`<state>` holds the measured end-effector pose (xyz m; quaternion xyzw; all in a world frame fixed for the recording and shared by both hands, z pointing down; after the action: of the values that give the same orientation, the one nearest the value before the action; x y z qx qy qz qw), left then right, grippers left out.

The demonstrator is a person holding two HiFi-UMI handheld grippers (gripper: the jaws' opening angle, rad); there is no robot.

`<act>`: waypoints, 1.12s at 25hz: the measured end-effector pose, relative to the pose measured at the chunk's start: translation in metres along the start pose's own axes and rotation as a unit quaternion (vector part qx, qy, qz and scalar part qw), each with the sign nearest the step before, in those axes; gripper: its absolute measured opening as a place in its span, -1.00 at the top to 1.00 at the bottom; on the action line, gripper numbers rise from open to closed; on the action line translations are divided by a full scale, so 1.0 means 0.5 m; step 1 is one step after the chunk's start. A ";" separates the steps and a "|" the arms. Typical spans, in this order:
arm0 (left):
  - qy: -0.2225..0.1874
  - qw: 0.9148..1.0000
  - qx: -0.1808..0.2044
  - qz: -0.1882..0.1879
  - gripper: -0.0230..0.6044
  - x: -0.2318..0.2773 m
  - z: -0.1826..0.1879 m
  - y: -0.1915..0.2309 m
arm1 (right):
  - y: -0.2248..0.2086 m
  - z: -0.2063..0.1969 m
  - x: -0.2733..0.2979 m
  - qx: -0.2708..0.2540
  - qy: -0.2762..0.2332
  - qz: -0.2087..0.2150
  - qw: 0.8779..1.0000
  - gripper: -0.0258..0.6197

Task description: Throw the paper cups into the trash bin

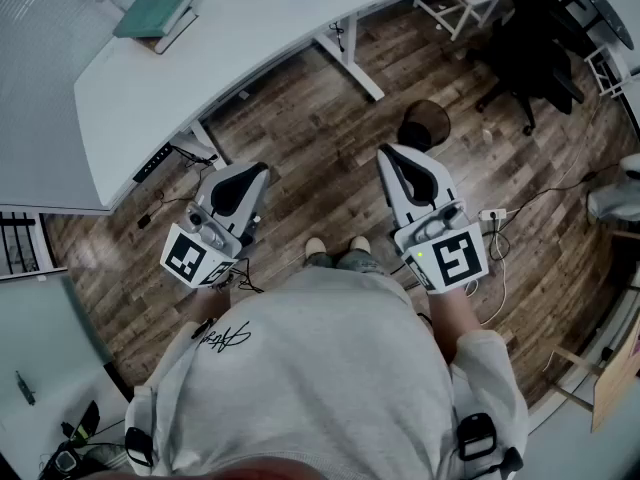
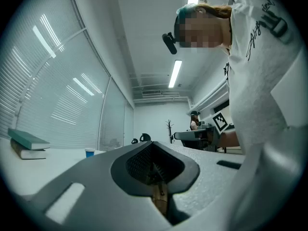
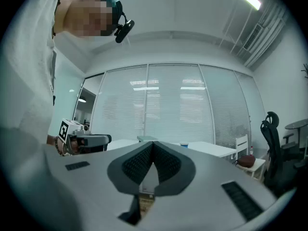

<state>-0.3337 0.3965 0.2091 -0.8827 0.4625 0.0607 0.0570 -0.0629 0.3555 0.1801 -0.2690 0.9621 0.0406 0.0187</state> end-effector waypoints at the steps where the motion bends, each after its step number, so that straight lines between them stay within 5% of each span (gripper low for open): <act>1: -0.001 1.000 0.000 0.000 0.92 0.000 -0.001 -0.002 | -0.001 -0.001 0.000 -0.001 0.000 0.000 1.000 0.89; 28: -0.005 1.000 0.000 -0.012 0.92 -0.019 0.006 0.042 | 0.013 -0.008 0.043 -0.004 0.003 -0.020 1.000 0.88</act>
<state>-0.3566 0.3929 0.2069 -0.8880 0.4514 0.0638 0.0601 -0.0847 0.3498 0.1832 -0.2881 0.9565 0.0436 0.0156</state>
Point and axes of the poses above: the fingertips, and each gripper's own axes: x forward along the fingers, y to its left, z out of its top, the point moved 8 cm from there along -x, backward along the fingers, and after that the axes turned 12 degrees about z, right-handed, at the moved point
